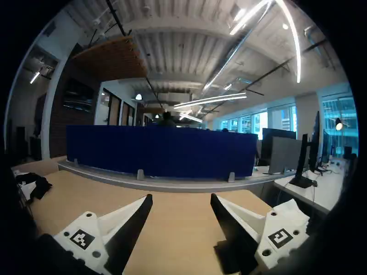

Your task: Fold towel

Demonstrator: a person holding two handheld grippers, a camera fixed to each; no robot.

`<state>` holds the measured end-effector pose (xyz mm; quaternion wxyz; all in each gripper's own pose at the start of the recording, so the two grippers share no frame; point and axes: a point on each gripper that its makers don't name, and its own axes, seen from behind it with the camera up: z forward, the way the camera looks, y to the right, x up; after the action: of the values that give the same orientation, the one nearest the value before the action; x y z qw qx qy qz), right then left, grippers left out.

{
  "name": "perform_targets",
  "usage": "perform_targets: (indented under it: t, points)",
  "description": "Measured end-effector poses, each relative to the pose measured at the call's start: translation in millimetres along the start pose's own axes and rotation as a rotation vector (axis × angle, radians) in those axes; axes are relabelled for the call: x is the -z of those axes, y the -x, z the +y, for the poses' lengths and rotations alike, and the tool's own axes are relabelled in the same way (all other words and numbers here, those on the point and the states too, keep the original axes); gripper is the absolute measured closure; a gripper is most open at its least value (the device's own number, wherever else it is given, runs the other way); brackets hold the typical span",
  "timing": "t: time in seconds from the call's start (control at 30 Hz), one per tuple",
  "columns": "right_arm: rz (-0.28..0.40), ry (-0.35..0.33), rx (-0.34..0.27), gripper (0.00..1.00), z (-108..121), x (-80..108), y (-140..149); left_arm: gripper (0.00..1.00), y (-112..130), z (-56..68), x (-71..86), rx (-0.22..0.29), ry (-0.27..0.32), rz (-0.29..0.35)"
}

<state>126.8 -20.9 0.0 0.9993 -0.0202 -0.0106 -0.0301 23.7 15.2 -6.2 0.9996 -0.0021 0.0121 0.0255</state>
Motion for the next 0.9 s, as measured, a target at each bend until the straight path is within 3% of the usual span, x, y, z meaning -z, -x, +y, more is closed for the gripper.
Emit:
perform_targets:
  t: [0.4,0.9]
  points:
    - [-0.004,0.007,0.052,0.02,-5.6,-8.1,7.0,0.08,31.3,-13.0,-2.7,0.061,-0.021,0.005]
    - [-0.009,0.018,0.009,0.02,-8.4,-11.0,13.1,0.08,46.0,-16.8,-4.1,0.06,-0.024,-0.005]
